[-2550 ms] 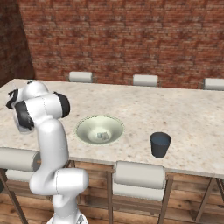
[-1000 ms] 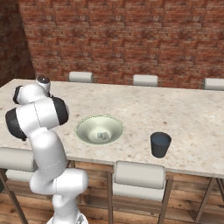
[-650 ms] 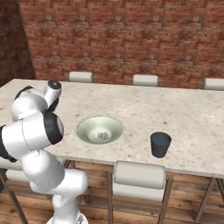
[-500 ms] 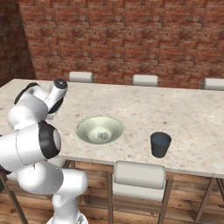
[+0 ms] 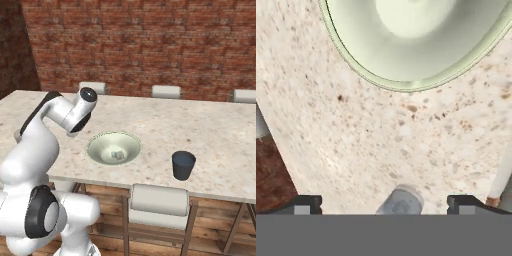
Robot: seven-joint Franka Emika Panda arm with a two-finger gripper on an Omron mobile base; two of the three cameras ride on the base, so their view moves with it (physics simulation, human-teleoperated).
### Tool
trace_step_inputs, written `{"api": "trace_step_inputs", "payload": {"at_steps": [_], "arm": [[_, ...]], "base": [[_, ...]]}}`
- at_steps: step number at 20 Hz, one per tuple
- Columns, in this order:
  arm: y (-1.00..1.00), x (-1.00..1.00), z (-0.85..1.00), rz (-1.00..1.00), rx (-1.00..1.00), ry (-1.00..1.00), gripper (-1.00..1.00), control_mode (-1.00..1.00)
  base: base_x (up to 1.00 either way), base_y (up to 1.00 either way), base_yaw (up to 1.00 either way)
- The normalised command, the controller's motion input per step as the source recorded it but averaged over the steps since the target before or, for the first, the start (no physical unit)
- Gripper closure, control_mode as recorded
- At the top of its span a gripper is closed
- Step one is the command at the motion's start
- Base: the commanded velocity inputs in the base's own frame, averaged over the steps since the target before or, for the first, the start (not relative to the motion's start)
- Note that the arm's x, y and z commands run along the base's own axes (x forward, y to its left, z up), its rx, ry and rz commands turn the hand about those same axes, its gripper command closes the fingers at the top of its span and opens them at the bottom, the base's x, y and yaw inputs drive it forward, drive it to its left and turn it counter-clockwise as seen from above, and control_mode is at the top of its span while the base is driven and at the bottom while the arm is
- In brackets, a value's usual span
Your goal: There are four ice cubes in the ice bowl. Place two ice cubes in each glass of water.
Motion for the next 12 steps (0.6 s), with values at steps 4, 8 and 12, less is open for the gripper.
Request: {"api": "trace_step_inputs", "payload": {"at_steps": [4, 8, 12], "arm": [[-0.98, -0.15, 0.38, -0.20, -0.22, 0.22, -1.00, -1.00], [-0.90, -0.28, 0.22, -0.29, -0.26, 0.23, -1.00, -1.00], [-0.72, -0.46, 0.04, -0.15, -0.30, 0.13, -1.00, -1.00]], "base": [[0.00, 0.00, 0.00], [0.00, 0.00, 0.00], [0.00, 0.00, 0.00]]}}
